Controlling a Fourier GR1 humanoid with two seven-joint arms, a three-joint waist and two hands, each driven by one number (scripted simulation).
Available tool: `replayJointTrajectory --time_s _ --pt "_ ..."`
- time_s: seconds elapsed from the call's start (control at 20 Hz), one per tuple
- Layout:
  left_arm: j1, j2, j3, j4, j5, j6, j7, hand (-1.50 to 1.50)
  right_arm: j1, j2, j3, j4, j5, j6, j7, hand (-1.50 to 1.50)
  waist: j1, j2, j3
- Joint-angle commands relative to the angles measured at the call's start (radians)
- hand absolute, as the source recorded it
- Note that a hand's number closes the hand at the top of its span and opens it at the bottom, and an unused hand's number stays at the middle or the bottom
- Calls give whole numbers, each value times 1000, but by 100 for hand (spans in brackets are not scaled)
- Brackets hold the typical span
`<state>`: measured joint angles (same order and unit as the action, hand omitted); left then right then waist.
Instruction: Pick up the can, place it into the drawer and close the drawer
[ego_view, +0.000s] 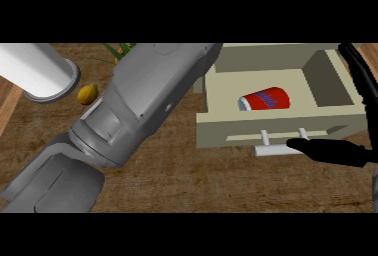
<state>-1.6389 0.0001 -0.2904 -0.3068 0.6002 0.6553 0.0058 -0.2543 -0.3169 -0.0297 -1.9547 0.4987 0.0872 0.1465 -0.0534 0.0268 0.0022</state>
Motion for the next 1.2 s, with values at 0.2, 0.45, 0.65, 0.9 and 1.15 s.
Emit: replayJointTrajectory --time_s 0.2,0.45,0.65,0.9,1.15 --pt "-15 8 13 61 -21 -36 -28 -150 -112 -5 114 297 237 -90 -104 -150 30 0 0" --pt "-25 11 19 30 -29 -51 13 -150 -201 41 173 519 391 -196 -120 -150 60 -11 -1" --pt "0 55 32 -6 -31 -61 39 -150 -279 75 155 707 432 -289 -176 -150 77 -18 -1" --pt "-2 111 38 0 -48 -94 59 -150 -396 142 133 936 495 -431 -189 -150 75 -14 -1" --pt "64 118 25 -75 -64 -86 60 -150 -532 142 69 1161 546 -567 -192 -150 111 -16 -1"
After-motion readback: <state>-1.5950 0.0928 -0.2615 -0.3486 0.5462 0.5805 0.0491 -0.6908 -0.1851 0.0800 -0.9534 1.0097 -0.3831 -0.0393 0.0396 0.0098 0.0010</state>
